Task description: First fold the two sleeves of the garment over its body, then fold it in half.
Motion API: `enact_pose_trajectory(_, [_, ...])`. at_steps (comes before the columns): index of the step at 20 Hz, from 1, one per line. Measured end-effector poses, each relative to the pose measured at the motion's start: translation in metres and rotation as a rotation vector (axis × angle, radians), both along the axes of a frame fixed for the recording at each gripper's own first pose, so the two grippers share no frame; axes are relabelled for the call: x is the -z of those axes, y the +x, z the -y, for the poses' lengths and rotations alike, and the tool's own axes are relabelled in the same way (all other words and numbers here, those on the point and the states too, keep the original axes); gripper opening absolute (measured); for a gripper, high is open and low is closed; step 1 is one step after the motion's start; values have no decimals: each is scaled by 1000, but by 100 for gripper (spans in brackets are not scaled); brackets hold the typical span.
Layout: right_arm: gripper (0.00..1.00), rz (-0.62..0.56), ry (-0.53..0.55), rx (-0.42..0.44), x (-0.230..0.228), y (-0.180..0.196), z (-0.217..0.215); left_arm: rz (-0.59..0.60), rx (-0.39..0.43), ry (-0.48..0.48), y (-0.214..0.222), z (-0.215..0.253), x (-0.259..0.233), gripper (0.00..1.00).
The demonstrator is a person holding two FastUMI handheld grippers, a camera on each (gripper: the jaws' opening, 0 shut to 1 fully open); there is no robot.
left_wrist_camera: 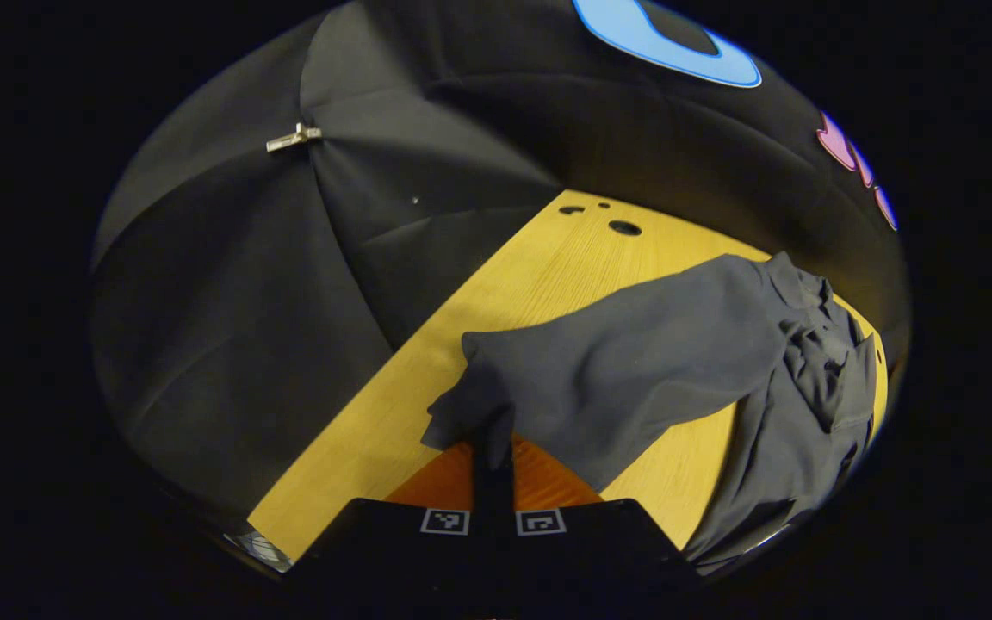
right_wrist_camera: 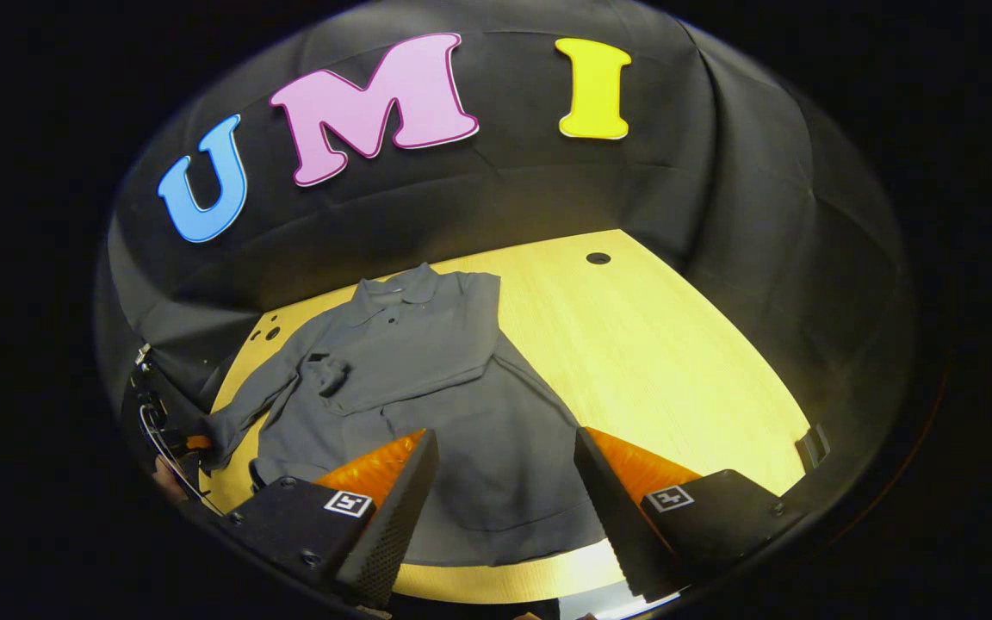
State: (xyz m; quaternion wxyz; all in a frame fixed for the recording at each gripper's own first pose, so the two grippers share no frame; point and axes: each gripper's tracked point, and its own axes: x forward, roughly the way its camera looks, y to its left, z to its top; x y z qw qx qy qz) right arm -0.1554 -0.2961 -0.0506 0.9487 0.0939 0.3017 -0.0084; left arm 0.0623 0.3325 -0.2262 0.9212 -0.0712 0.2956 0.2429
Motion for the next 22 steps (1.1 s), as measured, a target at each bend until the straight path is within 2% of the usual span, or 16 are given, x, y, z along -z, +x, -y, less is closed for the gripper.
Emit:
enact_pose_trajectory(5, [99,1,1,10,2,6,15,109,14,-8,37,20,-61,5])
enact_pose_trajectory(11, [99,-1,26,55,8,9,36,251,175,40,98,87,-152,5])
enact_pose_trajectory(15, [99,-12,47,93,14,9,52,294,306,49,134,158,-178,5])
enact_pose_trajectory(22, [99,-40,75,138,26,8,80,294,527,-13,182,309,-172,5])
